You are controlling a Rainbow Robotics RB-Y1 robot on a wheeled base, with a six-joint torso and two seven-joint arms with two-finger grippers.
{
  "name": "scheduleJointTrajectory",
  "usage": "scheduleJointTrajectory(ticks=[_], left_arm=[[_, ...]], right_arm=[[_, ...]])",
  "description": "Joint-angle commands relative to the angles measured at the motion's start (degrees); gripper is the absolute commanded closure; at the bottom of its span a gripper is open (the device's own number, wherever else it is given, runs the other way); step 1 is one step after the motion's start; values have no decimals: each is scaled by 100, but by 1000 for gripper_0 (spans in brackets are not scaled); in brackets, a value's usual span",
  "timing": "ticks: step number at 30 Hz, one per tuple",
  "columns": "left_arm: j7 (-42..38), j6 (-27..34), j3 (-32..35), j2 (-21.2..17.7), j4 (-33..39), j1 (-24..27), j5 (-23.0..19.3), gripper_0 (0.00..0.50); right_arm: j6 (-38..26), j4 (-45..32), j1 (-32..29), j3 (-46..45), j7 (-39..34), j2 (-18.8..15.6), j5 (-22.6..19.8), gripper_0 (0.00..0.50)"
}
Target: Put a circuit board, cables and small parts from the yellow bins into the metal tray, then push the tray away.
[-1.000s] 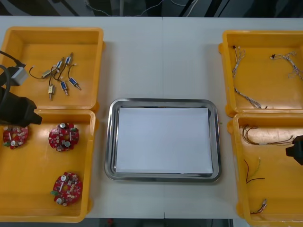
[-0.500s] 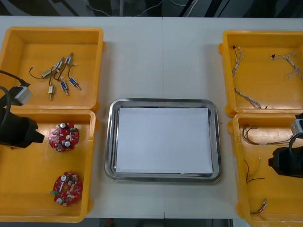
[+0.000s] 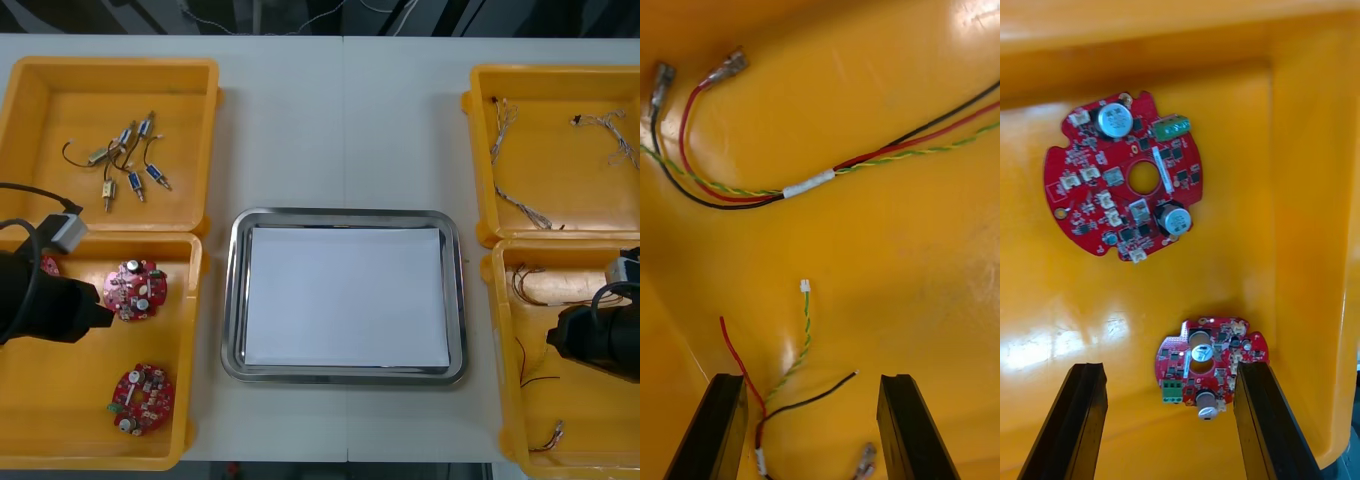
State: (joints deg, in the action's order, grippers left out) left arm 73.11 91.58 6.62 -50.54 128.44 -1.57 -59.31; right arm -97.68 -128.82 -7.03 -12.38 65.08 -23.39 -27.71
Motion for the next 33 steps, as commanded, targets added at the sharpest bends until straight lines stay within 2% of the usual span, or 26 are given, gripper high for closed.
scheduleJointTrajectory(ticks=[1, 8, 23, 33], left_arm=[[353, -316, -231, -298, 182, -300, -11, 0], [371, -817, -539, -492, 182, -581, 59, 0], [380, -1107, -925, -545, 67, -722, 314, 0], [520, -1450, -1207, -545, -82, -801, 560, 0]], right_arm=[[100, -12, -17, 351, -294, 72, 231, 0], [443, 296, 27, 913, -374, 63, 1163, 0], [988, 990, 220, 904, -655, 124, 978, 0], [1032, 1034, 220, 904, -813, 212, 899, 0]])
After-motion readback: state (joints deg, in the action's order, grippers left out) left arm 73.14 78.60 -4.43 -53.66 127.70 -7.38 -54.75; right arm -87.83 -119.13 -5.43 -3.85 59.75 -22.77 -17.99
